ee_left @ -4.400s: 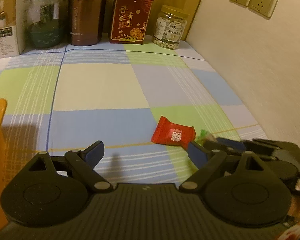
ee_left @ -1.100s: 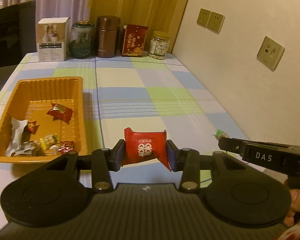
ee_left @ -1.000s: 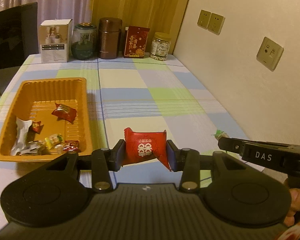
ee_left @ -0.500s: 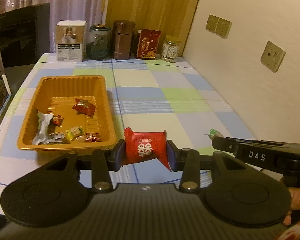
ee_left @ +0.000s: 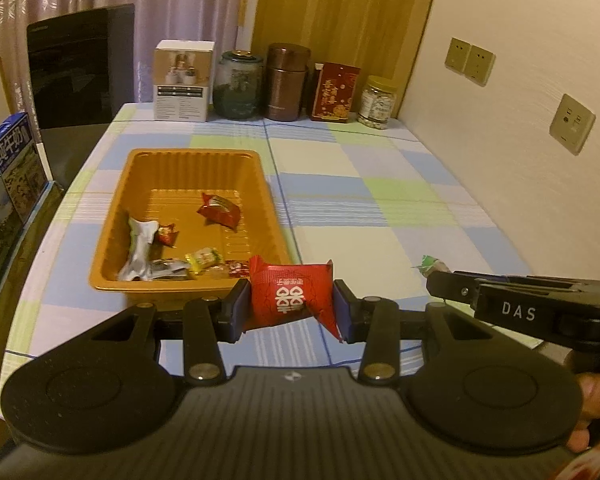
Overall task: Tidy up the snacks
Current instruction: 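Carry both held candies over the orange tray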
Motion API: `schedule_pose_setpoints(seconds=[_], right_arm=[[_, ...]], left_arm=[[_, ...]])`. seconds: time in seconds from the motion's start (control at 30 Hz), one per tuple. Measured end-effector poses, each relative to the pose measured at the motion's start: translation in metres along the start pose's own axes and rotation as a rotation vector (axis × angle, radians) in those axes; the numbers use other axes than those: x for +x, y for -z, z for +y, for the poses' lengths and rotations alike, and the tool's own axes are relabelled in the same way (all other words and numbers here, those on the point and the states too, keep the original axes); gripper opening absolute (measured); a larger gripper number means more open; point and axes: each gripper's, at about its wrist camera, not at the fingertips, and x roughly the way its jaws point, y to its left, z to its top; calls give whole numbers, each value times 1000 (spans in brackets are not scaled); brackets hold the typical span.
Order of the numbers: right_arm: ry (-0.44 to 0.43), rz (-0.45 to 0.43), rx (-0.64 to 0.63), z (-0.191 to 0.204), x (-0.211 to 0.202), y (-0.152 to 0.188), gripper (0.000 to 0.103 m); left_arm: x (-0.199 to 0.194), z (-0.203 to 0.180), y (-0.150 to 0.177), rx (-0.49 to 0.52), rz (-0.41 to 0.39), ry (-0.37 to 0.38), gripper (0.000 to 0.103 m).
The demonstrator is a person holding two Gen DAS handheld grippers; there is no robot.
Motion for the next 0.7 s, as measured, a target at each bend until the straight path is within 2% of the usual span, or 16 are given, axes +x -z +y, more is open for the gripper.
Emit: schedule_pose_setpoints(seconds=[0.7], right_arm=[[-62,29,-53,37,32,-12,22]], left_arm=[[-1,41,-8,-37,1,-57,40]])
